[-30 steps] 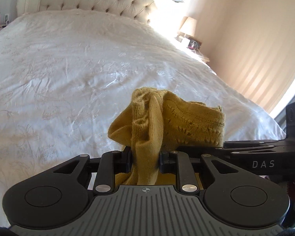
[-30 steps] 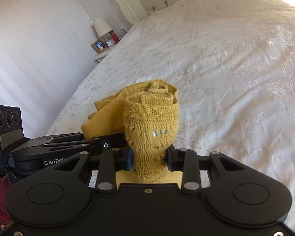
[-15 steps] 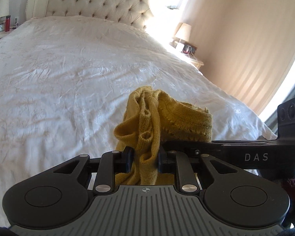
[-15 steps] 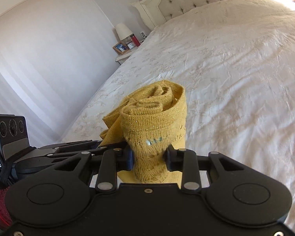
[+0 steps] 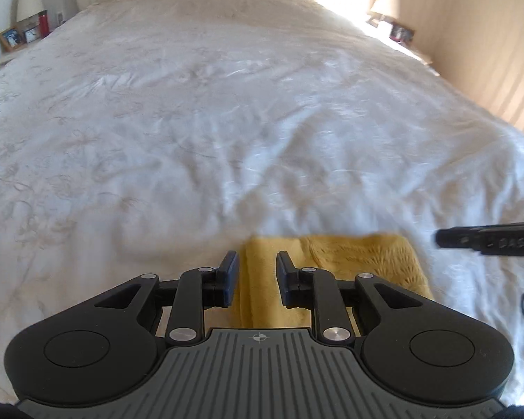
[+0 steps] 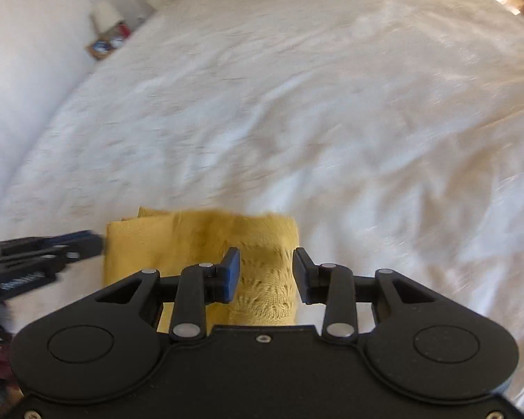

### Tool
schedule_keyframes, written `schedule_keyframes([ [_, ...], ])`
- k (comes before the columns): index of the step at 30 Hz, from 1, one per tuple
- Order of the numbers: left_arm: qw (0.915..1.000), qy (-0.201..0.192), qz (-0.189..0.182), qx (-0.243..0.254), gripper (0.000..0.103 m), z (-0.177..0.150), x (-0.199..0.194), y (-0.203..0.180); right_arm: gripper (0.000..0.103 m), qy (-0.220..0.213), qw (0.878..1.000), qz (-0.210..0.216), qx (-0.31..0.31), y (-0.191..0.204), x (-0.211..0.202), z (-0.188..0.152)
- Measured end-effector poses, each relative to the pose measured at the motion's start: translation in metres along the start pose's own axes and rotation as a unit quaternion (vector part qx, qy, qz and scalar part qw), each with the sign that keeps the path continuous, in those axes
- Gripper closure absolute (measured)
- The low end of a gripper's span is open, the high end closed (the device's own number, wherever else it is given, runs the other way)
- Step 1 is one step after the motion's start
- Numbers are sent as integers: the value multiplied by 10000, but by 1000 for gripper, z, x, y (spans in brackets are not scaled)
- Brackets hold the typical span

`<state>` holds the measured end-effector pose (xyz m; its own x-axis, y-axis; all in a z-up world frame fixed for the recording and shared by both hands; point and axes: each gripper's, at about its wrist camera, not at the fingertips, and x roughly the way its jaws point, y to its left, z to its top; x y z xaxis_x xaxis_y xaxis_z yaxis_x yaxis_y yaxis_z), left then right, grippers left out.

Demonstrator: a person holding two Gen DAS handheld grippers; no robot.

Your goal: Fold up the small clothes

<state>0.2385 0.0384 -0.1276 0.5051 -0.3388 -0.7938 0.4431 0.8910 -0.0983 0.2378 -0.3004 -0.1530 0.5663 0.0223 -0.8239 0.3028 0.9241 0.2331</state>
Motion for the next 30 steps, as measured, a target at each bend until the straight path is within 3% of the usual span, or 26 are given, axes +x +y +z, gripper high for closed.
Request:
schedule_keyframes([
  [3,9989,157,-94,-423,79,5,9,31,54,-103,9977,135,662,-20,-2,3],
  [5,9985,249,-263,-412,76,-1,6,38,38,-89,9974,321,634,-18,-7,-6],
  [8,9960,512,-655,-322,62,-20,-2,35,37,162,9974,460,536,-11,-13,-32],
  [13,9893,900,-1142,149,58,-66,-15,0,37,711,9956,513,339,9,-16,-78],
  [15,9860,1115,-1176,401,58,-88,-12,-10,36,996,9938,477,94,15,-13,-100],
  [18,9833,1477,-861,628,57,-118,-6,-5,34,1354,9902,335,-2,6,-11,-132],
  [21,9825,1691,-687,365,54,-134,-7,17,27,1355,9901,200,314,-8,-19,-142],
  [24,9816,1785,-545,401,57,-128,-18,25,26,1145,9922,162,469,-13,-34,-133],
  [25,9826,1713,-617,367,57,-123,-25,27,26,985,9937,205,499,-13,-40,-128],
  [28,9890,1229,-804,153,54,-99,-45,30,0,385,9969,346,588,-13,-53,-106],
  [30,9925,865,-861,120,36,-81,-46,25,1,143,9978,296,582,-11,-50,-89],
])
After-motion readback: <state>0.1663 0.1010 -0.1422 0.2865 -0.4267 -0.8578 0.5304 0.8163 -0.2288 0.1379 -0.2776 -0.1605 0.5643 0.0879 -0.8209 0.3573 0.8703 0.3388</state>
